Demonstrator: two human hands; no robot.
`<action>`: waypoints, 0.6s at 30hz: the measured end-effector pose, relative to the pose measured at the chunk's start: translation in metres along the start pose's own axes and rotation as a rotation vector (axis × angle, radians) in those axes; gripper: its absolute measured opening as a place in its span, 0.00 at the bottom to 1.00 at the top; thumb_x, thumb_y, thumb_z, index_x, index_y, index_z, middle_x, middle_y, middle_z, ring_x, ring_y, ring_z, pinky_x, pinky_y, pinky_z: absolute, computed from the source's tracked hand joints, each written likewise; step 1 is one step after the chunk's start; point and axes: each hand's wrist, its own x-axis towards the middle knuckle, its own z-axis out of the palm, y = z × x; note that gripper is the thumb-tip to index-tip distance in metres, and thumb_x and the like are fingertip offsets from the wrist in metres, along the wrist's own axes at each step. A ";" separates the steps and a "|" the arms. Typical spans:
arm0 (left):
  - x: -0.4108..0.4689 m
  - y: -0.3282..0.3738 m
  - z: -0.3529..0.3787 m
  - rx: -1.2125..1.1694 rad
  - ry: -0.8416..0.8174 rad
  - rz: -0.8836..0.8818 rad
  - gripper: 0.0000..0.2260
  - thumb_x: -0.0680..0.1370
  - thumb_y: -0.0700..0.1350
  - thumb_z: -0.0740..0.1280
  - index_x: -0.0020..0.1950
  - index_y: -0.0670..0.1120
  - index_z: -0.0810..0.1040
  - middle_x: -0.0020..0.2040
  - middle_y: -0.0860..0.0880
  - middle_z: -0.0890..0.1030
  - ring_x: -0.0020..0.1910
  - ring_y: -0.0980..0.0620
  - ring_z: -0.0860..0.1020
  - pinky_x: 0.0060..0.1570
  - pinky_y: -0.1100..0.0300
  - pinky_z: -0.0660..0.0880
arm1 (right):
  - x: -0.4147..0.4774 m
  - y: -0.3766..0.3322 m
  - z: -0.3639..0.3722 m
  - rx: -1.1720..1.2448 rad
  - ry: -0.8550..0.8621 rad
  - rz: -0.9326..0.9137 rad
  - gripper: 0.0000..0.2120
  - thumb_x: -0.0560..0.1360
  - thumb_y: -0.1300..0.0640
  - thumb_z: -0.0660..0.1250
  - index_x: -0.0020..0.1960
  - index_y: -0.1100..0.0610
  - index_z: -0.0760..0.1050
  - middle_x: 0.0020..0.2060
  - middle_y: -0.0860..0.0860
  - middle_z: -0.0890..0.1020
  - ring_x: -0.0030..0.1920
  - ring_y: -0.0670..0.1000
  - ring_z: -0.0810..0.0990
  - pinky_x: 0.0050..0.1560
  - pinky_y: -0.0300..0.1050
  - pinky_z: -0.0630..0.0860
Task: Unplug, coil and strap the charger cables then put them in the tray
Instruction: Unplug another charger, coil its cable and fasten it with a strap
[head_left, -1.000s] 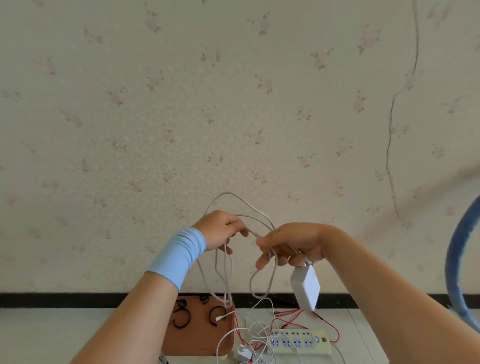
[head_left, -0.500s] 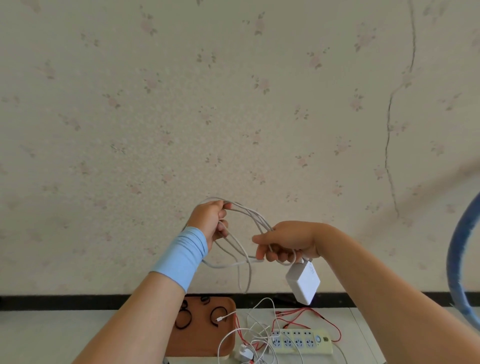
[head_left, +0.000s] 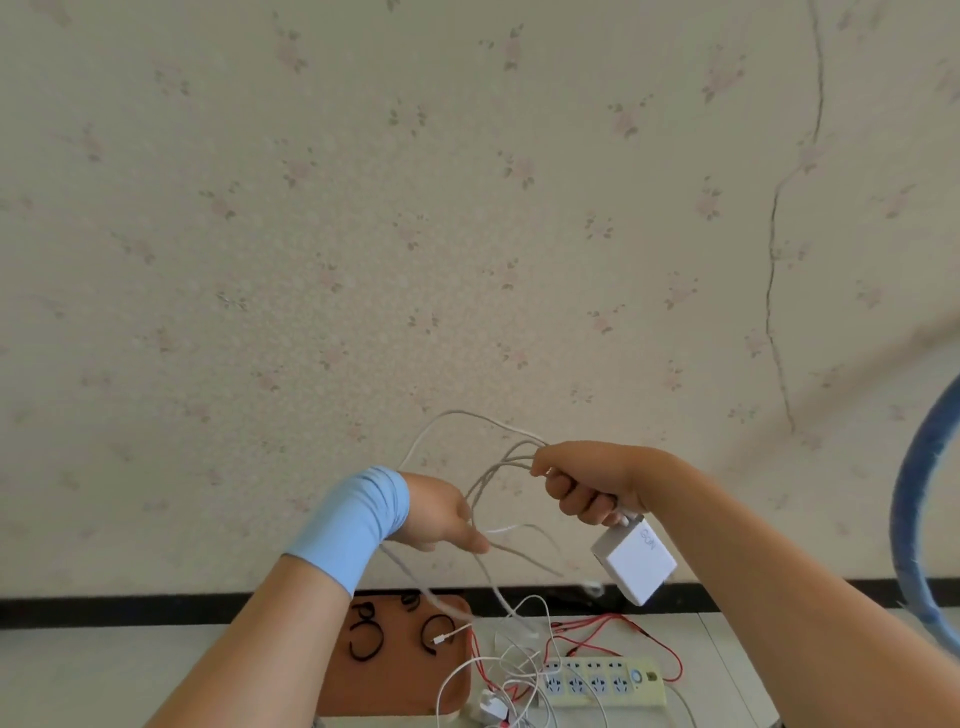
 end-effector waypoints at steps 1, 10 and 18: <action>-0.002 0.002 -0.001 -0.083 0.000 0.022 0.21 0.76 0.64 0.64 0.53 0.47 0.77 0.47 0.50 0.78 0.45 0.52 0.77 0.59 0.51 0.73 | 0.001 -0.001 0.001 -0.004 0.004 0.004 0.18 0.74 0.45 0.61 0.31 0.48 0.56 0.29 0.47 0.57 0.30 0.50 0.49 0.31 0.43 0.49; -0.020 0.014 -0.015 -0.958 0.550 0.556 0.08 0.78 0.38 0.68 0.57 0.43 0.81 0.52 0.48 0.85 0.53 0.51 0.83 0.51 0.57 0.79 | 0.008 -0.005 0.016 -0.228 0.054 -0.015 0.17 0.76 0.50 0.61 0.30 0.49 0.63 0.26 0.46 0.62 0.25 0.48 0.55 0.29 0.40 0.54; 0.012 0.010 0.005 -0.628 0.311 0.302 0.13 0.75 0.48 0.73 0.58 0.48 0.81 0.49 0.52 0.85 0.50 0.54 0.83 0.62 0.55 0.75 | 0.001 -0.013 0.014 -0.026 -0.028 -0.189 0.17 0.75 0.56 0.64 0.29 0.50 0.66 0.26 0.48 0.61 0.27 0.48 0.54 0.31 0.45 0.51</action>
